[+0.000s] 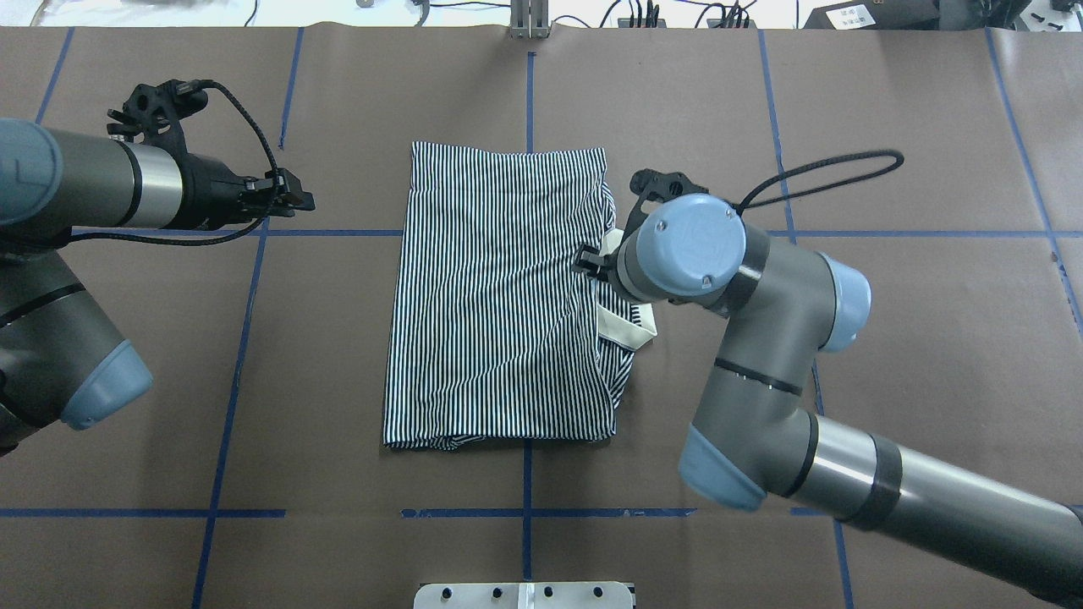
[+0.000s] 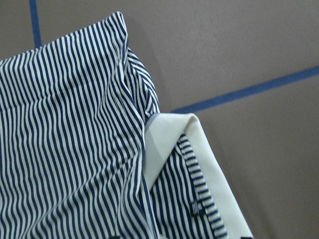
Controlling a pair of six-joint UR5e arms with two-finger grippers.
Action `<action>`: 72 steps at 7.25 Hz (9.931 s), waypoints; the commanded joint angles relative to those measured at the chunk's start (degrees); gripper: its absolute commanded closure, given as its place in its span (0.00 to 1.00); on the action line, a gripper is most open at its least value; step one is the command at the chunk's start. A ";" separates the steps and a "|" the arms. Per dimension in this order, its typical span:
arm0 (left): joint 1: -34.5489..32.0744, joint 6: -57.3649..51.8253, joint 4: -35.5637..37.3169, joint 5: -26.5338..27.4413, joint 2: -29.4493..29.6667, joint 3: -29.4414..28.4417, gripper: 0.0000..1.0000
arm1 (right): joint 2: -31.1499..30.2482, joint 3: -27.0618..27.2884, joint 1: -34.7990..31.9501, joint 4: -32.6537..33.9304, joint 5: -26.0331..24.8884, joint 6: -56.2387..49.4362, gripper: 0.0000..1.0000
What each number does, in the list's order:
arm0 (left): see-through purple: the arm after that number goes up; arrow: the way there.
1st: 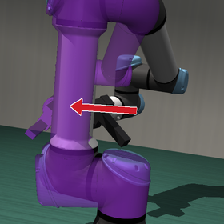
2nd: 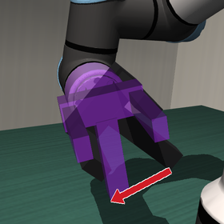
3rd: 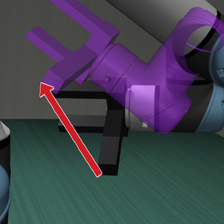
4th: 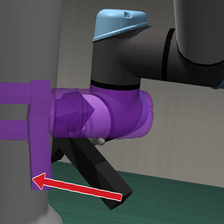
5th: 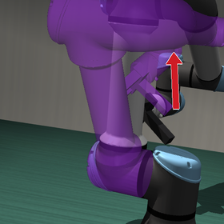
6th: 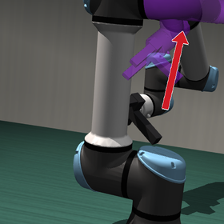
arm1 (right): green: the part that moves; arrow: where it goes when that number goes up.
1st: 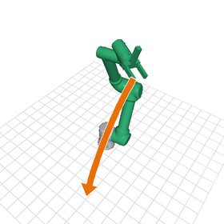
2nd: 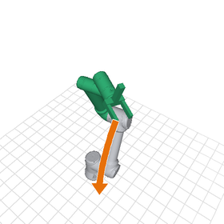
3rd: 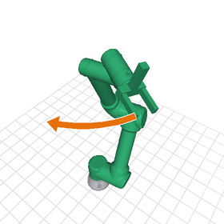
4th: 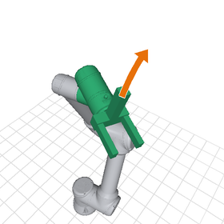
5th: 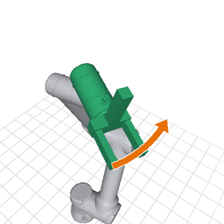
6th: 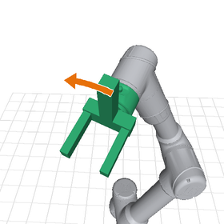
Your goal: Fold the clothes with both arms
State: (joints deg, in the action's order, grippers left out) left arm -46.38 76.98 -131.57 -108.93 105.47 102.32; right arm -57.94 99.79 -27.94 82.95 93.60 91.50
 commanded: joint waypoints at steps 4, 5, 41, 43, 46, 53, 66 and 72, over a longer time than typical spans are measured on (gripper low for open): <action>-0.03 0.09 0.00 0.13 0.00 0.34 0.62 | -1.82 3.83 13.17 5.03 -8.26 25.57 0.30; -0.03 0.10 0.00 0.04 0.00 0.34 0.62 | -3.30 3.83 13.43 4.86 -8.35 25.66 0.30; 32.40 33.32 20.45 14.37 -0.44 14.00 1.00 | -9.55 15.06 15.46 5.64 -7.82 25.31 1.00; 33.63 35.42 26.45 13.93 -0.18 21.75 1.00 | -13.33 22.88 16.51 8.79 -5.38 29.32 1.00; 30.32 35.43 32.14 9.72 0.96 29.69 1.00 | -10.90 31.25 12.59 16.87 -2.83 31.03 1.00; 14.66 25.07 31.47 8.12 12.11 10.57 1.00 | 6.05 -0.85 -6.77 6.02 8.70 23.92 1.00; 7.41 8.27 15.38 -1.28 25.81 -17.21 1.00 | 8.83 -21.94 -22.51 -13.86 26.63 -2.27 0.00; 10.70 3.54 14.16 -0.76 37.96 -37.70 1.00 | 8.37 -21.30 -22.51 -14.22 26.54 -2.73 0.00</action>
State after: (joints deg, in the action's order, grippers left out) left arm -35.61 81.99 -116.81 -109.96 142.83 66.86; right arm -49.64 78.46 -50.51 68.77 120.15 88.70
